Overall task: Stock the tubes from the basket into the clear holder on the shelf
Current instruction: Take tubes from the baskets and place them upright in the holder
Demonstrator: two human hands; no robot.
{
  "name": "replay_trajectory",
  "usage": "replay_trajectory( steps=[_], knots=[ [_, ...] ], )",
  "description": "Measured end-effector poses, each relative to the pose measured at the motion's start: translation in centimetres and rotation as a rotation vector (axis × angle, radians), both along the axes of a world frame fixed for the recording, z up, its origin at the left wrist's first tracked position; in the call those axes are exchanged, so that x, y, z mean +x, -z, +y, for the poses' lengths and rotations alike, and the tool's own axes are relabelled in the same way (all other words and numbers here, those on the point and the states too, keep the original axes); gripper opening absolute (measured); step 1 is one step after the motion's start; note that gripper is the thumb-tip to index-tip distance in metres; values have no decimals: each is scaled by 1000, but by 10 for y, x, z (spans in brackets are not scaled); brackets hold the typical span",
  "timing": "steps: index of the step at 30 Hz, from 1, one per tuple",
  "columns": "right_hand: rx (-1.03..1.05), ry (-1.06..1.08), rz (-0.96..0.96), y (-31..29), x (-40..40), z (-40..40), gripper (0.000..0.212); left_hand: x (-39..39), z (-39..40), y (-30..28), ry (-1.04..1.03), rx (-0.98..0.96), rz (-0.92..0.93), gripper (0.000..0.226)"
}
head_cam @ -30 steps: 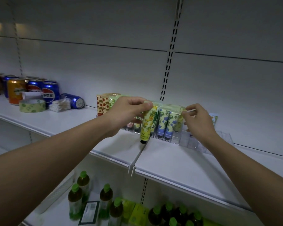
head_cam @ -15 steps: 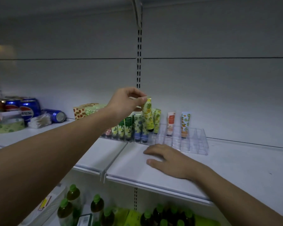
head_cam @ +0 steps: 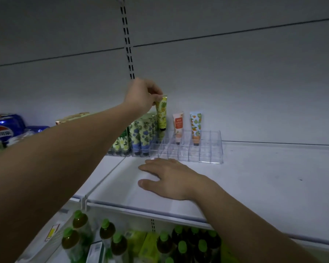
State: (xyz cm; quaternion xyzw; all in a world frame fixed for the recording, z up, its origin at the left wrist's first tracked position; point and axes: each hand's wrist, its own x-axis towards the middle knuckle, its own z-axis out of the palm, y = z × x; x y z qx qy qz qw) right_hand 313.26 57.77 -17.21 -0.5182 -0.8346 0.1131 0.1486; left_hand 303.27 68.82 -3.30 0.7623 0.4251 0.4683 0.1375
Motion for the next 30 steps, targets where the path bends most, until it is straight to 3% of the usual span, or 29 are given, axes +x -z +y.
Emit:
replay_trajectory(
  steps=[10,17,22,30],
  knots=[
    [-20,3,13,-1,-1,1,64,24,15,17,-85,55,109,6],
    [-15,12,5,-2,-2,3,63,33,12,26,-206,159,456,25],
    [-10,24,29,-1,-2,1,62,30,7,23,-200,106,645,35],
    [33,73,53,-4,-4,-8,57,-7,-31,10,-147,115,670,43]
  ],
)
